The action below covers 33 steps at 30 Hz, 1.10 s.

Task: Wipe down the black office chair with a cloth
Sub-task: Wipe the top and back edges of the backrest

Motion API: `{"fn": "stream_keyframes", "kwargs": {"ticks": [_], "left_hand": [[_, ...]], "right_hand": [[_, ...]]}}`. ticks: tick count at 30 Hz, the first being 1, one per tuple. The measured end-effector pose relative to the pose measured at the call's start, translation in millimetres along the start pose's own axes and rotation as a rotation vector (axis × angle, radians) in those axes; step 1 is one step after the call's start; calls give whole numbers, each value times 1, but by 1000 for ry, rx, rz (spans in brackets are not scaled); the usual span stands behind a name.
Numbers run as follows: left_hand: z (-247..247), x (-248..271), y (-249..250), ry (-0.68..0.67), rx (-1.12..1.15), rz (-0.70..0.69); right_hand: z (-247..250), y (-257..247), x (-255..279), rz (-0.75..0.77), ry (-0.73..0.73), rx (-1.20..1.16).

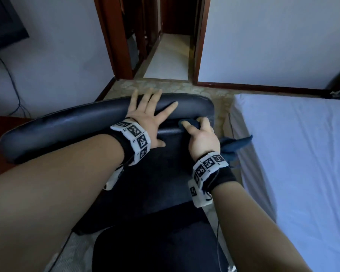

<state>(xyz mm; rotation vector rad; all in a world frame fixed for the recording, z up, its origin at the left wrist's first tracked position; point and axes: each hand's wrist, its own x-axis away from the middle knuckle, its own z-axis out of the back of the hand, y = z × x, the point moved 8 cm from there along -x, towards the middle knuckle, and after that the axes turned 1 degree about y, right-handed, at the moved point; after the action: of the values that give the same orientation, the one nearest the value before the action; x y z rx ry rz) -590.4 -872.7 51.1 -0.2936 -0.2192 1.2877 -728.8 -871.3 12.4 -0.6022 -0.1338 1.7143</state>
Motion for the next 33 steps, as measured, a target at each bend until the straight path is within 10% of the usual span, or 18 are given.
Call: {"fn": "stream_keyframes", "kwargs": {"ticks": [6,12,18,33], "left_hand": [[-12,-18,14,41,-62,19],[-12,-22,13,85,-47,64],[-11,-22,14,116,-38,77],[-15,-21,9,89,-34,76]], "right_hand": [[1,105,-3,-354,-72,-236],[24,63,-4,-93,188,-332],[-16,46,-6,-276,-59,-241],[-7,41,-2,-355,-150,-153]]}}
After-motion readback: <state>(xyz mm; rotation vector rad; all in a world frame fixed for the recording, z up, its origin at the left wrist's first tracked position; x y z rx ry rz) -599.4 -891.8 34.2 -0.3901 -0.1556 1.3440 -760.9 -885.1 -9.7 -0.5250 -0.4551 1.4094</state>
